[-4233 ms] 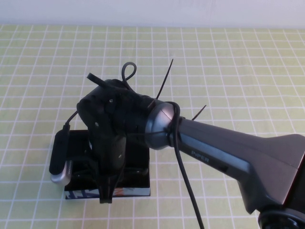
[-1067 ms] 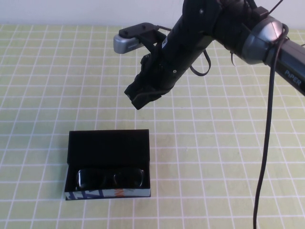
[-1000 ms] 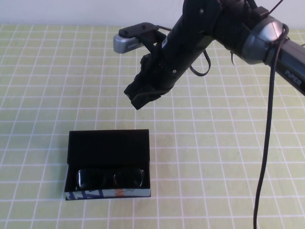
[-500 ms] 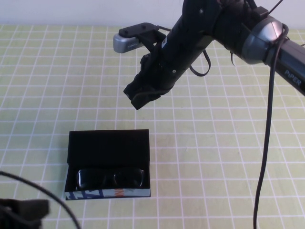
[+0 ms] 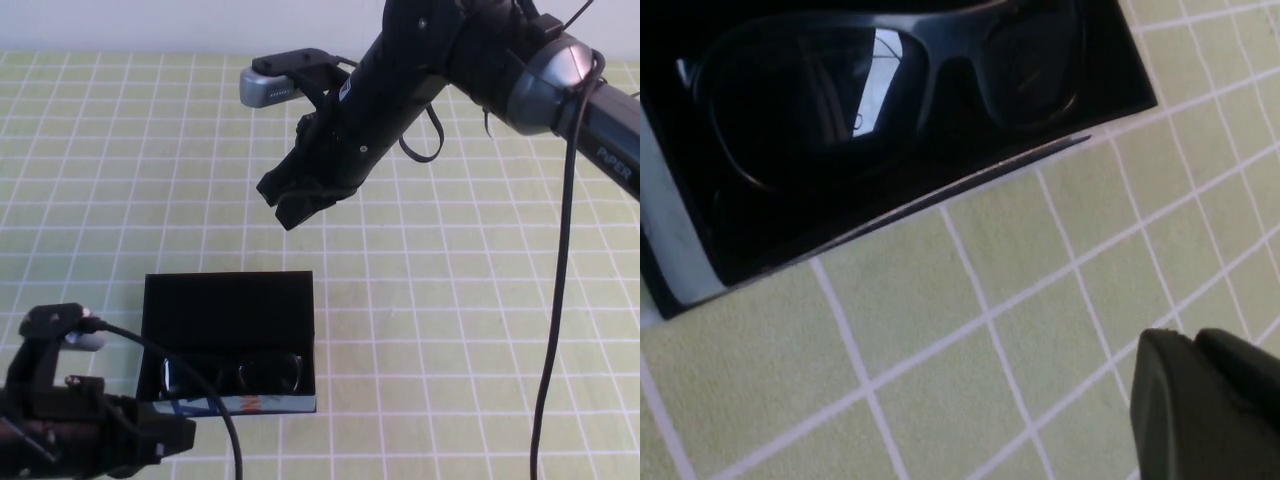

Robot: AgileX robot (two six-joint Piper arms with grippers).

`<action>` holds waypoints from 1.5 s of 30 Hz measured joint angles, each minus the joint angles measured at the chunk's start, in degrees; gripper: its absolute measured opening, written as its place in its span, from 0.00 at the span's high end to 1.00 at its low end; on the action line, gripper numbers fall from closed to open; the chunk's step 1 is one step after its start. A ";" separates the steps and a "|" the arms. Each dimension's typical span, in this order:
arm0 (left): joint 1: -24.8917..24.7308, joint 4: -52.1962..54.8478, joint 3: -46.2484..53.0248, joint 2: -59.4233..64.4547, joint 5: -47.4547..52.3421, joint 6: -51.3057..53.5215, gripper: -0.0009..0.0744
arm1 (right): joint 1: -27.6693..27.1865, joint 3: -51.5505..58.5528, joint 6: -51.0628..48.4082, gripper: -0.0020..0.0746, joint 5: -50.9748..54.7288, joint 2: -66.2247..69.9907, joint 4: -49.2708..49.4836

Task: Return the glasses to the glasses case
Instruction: Close the glasses case

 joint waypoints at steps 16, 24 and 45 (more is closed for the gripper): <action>-6.09 -18.18 -0.27 15.69 -7.14 22.04 0.99 | 0.00 -0.10 1.28 0.99 -4.64 5.24 0.57; -6.09 -22.55 -0.49 19.71 -8.23 27.43 0.99 | -0.37 -0.10 1.76 0.99 -10.53 5.24 2.06; -6.09 -27.08 -0.63 20.08 -9.08 31.54 0.99 | -3.58 -0.10 3.18 0.99 -2.94 12.70 9.02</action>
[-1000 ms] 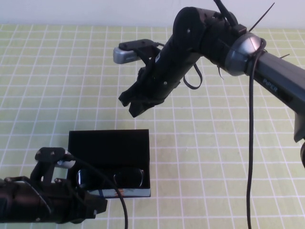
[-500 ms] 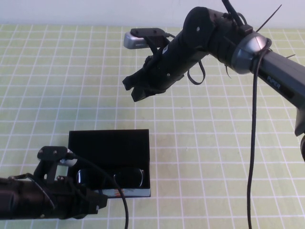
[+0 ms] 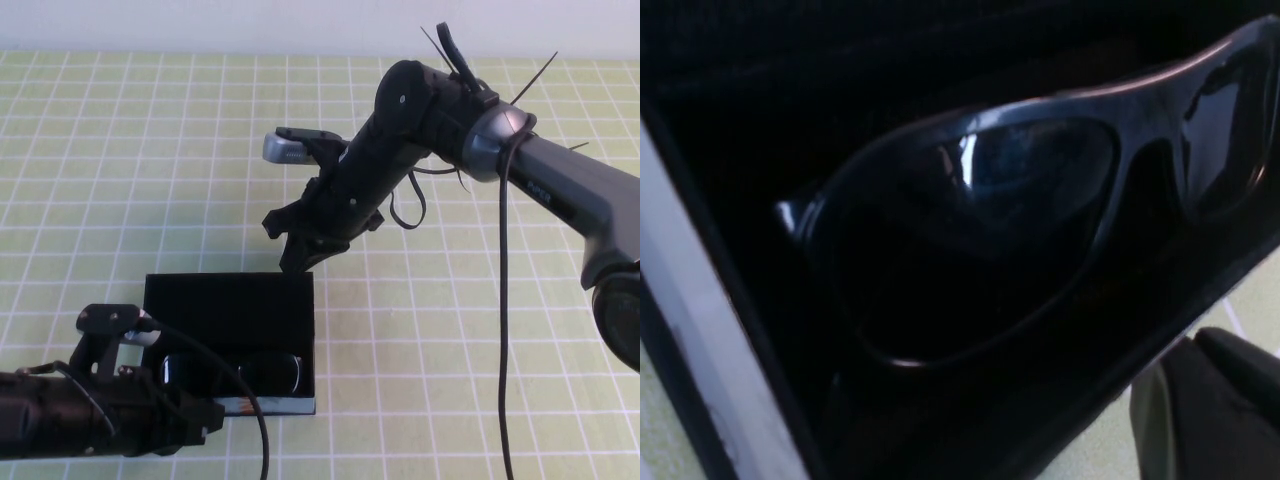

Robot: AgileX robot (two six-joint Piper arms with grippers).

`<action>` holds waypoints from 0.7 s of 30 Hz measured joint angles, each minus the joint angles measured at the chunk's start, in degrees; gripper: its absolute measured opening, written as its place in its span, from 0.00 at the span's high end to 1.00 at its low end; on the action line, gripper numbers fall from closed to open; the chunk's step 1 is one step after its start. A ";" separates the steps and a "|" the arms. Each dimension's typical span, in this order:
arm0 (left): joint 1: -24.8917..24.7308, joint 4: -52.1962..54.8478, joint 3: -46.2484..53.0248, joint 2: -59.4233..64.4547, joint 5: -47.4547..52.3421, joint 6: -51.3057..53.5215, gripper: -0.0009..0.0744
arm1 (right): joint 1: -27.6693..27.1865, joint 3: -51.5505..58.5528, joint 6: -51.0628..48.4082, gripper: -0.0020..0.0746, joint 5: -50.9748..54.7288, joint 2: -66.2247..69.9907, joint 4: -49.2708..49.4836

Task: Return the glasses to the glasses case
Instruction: Close the glasses case

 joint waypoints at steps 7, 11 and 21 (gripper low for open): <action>0.00 0.00 0.00 0.00 -0.95 0.14 0.99 | 0.00 0.00 0.00 0.99 1.50 0.00 0.23; 0.00 -0.13 0.00 0.00 -1.10 0.69 0.99 | 0.00 0.00 0.00 0.99 1.63 0.02 1.52; 0.00 -0.83 0.00 0.00 -1.37 1.03 0.99 | 1.38 1.78 0.00 0.99 1.73 -3.36 2.31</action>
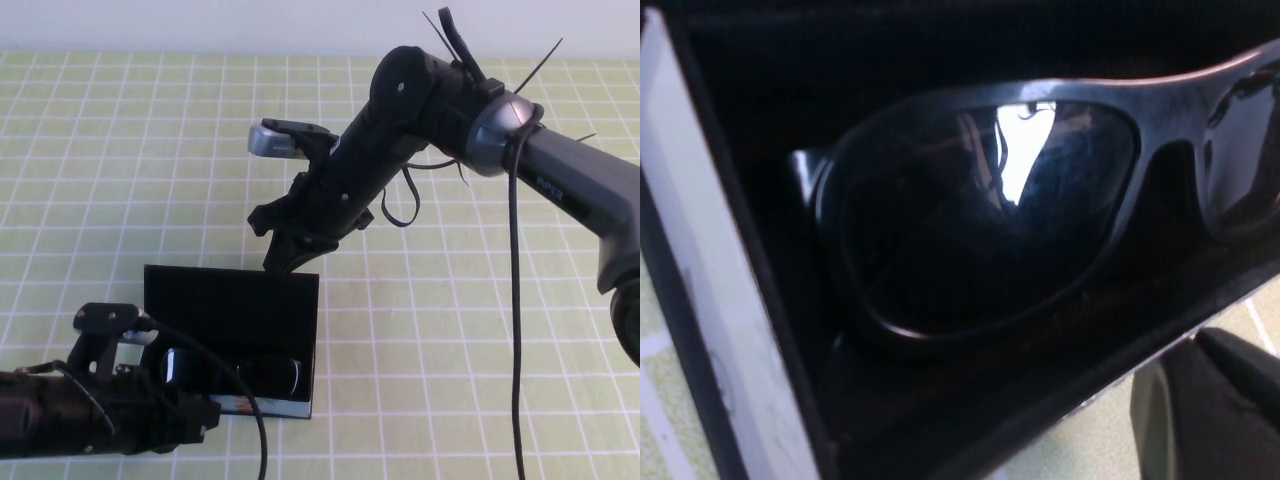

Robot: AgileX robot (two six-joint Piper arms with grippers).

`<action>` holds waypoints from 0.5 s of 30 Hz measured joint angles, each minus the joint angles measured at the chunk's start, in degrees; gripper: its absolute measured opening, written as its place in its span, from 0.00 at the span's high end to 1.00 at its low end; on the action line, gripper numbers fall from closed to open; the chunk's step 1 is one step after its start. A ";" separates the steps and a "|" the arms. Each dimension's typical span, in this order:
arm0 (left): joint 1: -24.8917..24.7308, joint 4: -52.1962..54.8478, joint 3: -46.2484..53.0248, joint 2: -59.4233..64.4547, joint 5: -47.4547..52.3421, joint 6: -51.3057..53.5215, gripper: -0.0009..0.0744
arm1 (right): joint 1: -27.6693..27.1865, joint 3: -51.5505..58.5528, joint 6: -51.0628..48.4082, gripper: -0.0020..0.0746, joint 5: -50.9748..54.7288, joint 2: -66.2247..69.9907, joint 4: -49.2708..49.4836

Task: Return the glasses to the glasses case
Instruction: Close the glasses case

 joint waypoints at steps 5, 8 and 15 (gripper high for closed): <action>0.00 -0.09 0.00 0.12 0.00 0.24 0.99 | 1.29 2.23 0.00 0.99 0.12 -2.33 0.15; 0.00 -0.22 0.00 0.12 -0.04 0.50 0.99 | 1.94 3.98 -0.11 0.99 0.12 -3.34 0.30; 0.00 -0.25 0.00 0.12 -0.04 0.27 0.99 | 3.77 10.02 -0.79 0.99 0.12 -8.14 0.22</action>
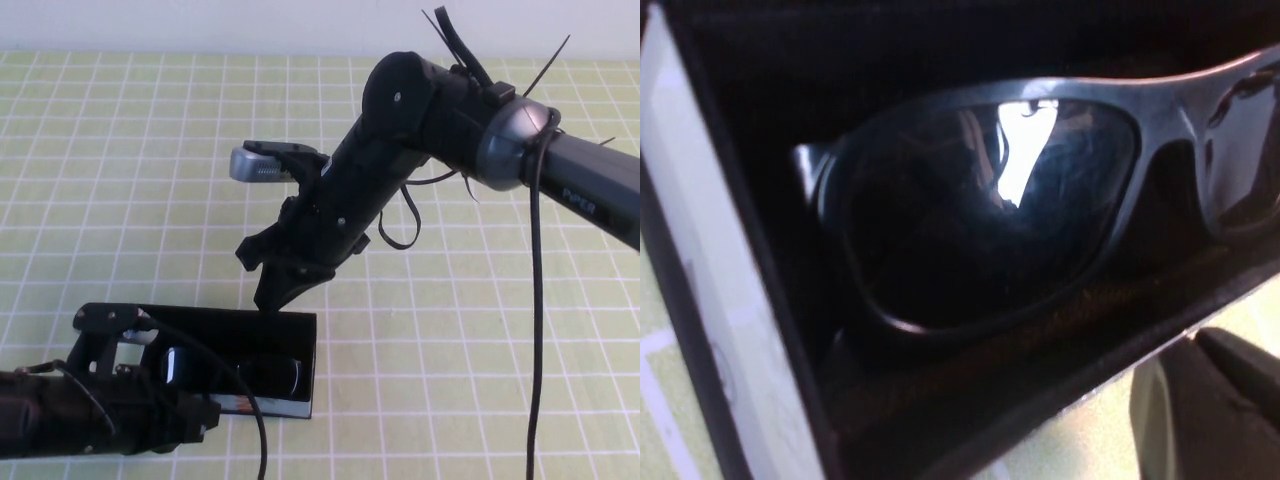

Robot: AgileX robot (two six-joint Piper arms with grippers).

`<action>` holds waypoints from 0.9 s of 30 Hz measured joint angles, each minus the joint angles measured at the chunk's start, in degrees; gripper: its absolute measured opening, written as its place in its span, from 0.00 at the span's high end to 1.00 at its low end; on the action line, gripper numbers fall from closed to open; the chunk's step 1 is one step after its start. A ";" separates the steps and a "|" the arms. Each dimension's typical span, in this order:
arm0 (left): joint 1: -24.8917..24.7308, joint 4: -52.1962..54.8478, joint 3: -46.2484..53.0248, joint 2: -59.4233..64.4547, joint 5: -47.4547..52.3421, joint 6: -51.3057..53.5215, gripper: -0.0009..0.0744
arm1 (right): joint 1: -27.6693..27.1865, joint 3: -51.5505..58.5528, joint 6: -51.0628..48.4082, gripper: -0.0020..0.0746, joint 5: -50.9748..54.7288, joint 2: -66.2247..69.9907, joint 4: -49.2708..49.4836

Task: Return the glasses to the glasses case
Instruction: Close the glasses case

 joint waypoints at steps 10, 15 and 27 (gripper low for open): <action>0.00 16.21 -0.04 -6.99 0.10 -18.53 0.99 | 3.14 3.49 -0.69 0.99 0.00 -1.15 -0.26; 0.00 29.22 -0.04 -19.15 1.64 -31.62 0.99 | 3.27 5.61 -0.79 0.99 0.00 -1.15 -0.69; 0.00 44.31 -0.04 -53.52 2.92 -48.53 0.99 | 4.26 8.76 -0.79 0.99 -0.12 -0.79 -2.49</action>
